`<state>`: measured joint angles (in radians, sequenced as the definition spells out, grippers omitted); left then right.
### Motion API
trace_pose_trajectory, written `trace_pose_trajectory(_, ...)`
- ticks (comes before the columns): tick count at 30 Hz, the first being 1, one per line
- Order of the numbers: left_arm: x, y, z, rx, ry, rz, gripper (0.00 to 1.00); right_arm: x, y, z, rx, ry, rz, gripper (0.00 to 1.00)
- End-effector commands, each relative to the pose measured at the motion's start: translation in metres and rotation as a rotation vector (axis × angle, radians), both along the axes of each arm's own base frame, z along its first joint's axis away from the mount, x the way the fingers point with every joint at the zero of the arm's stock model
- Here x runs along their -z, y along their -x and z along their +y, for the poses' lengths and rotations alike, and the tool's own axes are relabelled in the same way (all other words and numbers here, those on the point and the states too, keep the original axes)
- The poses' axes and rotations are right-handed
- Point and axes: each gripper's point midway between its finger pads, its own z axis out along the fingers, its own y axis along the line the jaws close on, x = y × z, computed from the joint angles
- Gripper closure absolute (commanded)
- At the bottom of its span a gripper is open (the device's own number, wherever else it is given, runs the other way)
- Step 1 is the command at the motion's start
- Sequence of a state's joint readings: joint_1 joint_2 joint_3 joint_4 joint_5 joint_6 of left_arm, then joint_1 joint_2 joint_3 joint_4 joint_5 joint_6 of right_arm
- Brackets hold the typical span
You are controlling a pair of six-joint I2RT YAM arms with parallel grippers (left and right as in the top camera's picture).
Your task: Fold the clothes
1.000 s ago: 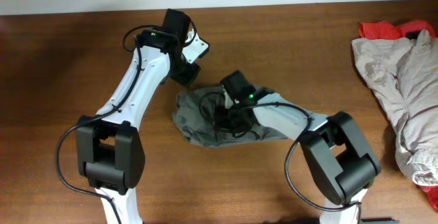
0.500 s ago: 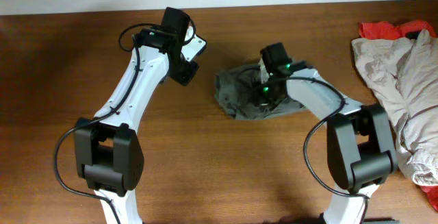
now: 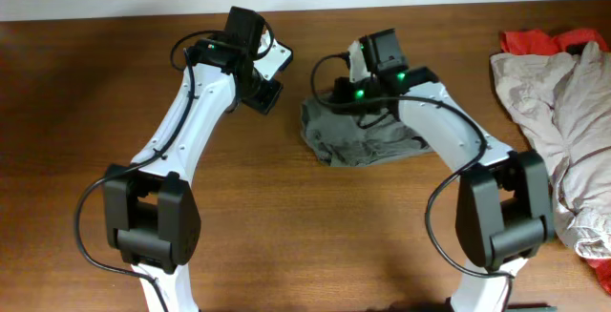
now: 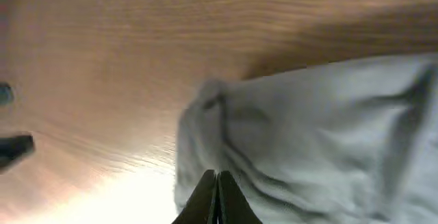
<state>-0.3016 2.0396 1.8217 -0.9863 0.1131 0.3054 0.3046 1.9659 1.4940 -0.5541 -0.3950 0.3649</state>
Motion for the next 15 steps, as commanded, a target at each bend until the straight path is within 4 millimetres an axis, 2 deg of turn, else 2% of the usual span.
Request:
trace_pose_trajectory(1,-0.028,0.002,-0.003,-0.011,0.040,-0.039,0.57,0.050,0.021,0.015,0.028,0.021,0.156,0.96)
trace_pose_trajectory(4,-0.031,0.003,0.001,-0.018,0.029,-0.045,0.57,0.076,0.054,0.017,0.002,0.078,0.299,0.96)
trace_pose_trajectory(6,-0.034,0.002,0.004,-0.025,0.020,-0.053,0.58,0.083,0.076,0.014,-0.009,0.123,0.380,0.96)
trace_pose_trajectory(11,-0.040,0.000,0.008,-0.034,0.025,-0.070,0.58,0.078,0.117,0.009,-0.125,0.211,0.467,0.96)
trace_pose_trajectory(15,-0.044,-0.001,0.015,-0.049,0.022,-0.077,0.58,0.067,0.152,0.001,-0.222,0.346,0.503,0.96)
